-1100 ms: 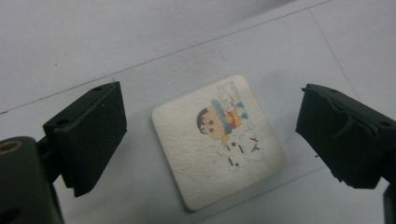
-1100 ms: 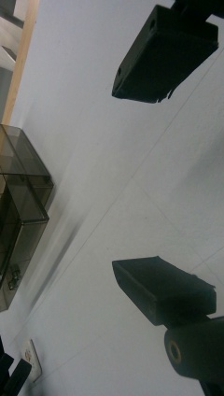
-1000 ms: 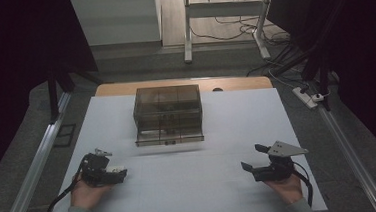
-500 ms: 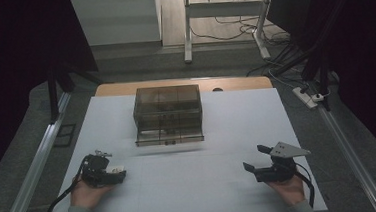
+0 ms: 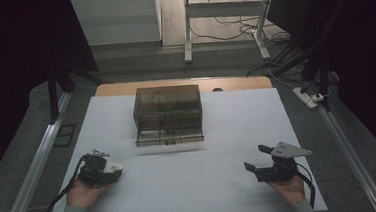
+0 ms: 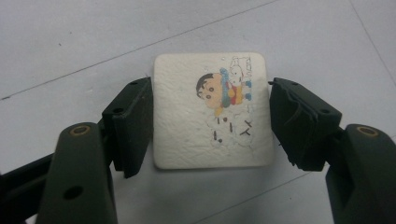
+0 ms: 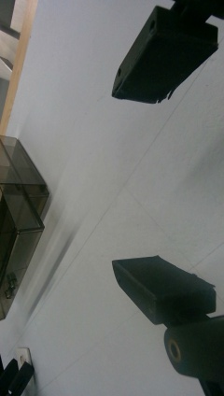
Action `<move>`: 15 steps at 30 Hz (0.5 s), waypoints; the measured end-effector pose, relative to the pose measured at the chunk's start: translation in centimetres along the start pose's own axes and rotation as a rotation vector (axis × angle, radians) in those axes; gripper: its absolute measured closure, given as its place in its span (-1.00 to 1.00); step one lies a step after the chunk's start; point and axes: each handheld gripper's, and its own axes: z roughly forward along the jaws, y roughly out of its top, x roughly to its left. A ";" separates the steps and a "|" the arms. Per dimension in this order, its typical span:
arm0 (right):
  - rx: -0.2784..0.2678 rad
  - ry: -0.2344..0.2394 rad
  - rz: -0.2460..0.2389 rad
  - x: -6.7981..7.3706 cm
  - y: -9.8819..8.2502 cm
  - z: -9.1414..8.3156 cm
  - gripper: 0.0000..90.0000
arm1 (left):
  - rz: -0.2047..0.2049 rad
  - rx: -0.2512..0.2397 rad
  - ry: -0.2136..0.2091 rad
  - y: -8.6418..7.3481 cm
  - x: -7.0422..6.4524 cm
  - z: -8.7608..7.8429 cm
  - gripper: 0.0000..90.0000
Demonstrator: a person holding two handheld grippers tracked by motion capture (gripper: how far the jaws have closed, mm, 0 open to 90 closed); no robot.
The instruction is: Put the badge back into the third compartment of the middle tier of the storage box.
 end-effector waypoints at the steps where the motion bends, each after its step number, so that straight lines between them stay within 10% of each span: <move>1: -0.001 -0.001 -0.001 0.0 0.0 0.0 -0.68 | 0.002 0.000 -0.001 0.0 0.0 0.0 -0.27; 15: -0.006 -0.003 -0.001 -0.1 -0.1 0.0 -0.68 | 0.013 -0.059 -0.036 -0.3 1.0 -0.7 -0.27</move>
